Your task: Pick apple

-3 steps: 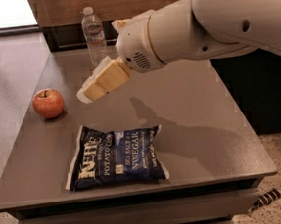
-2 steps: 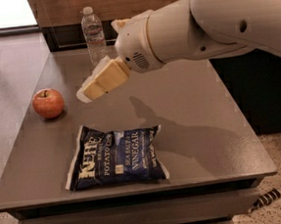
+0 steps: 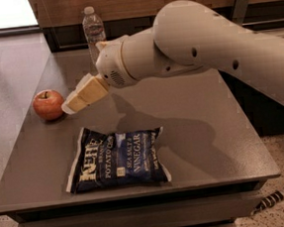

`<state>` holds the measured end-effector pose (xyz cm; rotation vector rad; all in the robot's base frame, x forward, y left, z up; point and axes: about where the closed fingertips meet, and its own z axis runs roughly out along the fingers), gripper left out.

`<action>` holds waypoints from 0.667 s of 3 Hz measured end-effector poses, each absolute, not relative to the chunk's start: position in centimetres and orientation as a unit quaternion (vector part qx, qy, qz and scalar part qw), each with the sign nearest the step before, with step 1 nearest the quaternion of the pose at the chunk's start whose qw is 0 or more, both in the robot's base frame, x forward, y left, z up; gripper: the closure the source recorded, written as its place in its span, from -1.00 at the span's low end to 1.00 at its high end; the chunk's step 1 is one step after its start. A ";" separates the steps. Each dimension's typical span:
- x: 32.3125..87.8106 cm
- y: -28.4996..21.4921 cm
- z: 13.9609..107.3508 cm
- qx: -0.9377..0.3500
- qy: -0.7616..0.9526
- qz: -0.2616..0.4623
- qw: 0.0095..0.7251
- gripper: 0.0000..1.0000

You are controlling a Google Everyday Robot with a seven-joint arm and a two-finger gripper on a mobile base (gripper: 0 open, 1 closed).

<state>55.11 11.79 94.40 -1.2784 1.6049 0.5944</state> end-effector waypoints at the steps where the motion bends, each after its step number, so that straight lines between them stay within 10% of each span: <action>1: 56.8 15.6 91.6 -0.520 0.652 0.266 0.483 -1.00; 2: 57.3 19.5 89.3 -0.521 0.641 0.294 0.481 -1.00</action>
Offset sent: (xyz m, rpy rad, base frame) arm 0.0279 0.1237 -0.0808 0.1312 0.0679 0.1124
